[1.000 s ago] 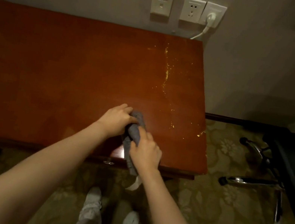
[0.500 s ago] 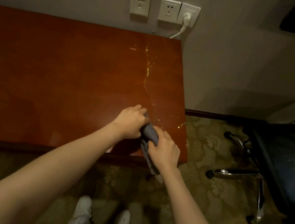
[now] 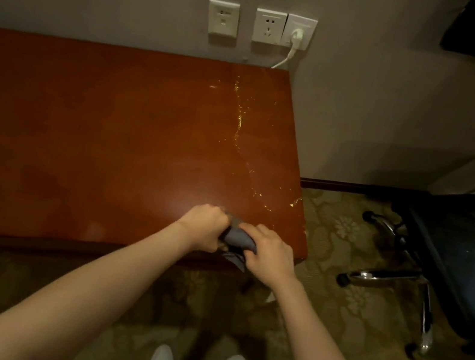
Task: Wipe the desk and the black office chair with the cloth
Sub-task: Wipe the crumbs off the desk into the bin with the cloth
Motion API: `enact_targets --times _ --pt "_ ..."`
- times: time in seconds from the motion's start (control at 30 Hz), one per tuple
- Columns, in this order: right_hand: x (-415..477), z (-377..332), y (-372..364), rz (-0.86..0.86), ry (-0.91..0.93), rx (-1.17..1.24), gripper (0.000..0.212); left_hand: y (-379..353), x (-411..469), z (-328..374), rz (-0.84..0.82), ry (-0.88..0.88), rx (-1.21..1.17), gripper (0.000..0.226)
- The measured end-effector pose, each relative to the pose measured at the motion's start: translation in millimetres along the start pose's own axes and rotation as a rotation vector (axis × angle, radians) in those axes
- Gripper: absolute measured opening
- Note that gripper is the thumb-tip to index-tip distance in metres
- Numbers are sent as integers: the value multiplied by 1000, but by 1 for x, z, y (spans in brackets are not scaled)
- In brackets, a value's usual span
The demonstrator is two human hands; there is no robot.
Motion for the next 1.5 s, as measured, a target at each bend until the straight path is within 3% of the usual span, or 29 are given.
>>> enact_targets --times 0.33,0.53,0.73,1.0,1.17,1.3,1.5 --pt "11 94 49 -44 39 27 52 2 57 75 136 181 -155 38" --pt "47 104 53 -72 132 12 54 5 75 66 195 370 -180 42" --pt "75 110 50 -41 119 21 54 11 101 49 205 417 -174 41" --pt "121 116 52 0 32 20 55 22 147 22 206 376 -140 35" --pt "114 111 63 72 -128 14 54 39 159 14 133 200 -60 36" --pt "99 62 56 140 -226 191 49 62 147 -8 145 3 154 41" --pt "118 -17 27 79 -287 328 49 79 118 -69 88 -5 317 43"
Point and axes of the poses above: each hand's wrist, its own x-axis towards the middle knuckle, its own y-axis out of the back of the hand, z = x × y, the point moved 10 cm from there along x, towards the middle knuckle, and after that the axes turned 13 degrees about z, right-handed, at the moved point
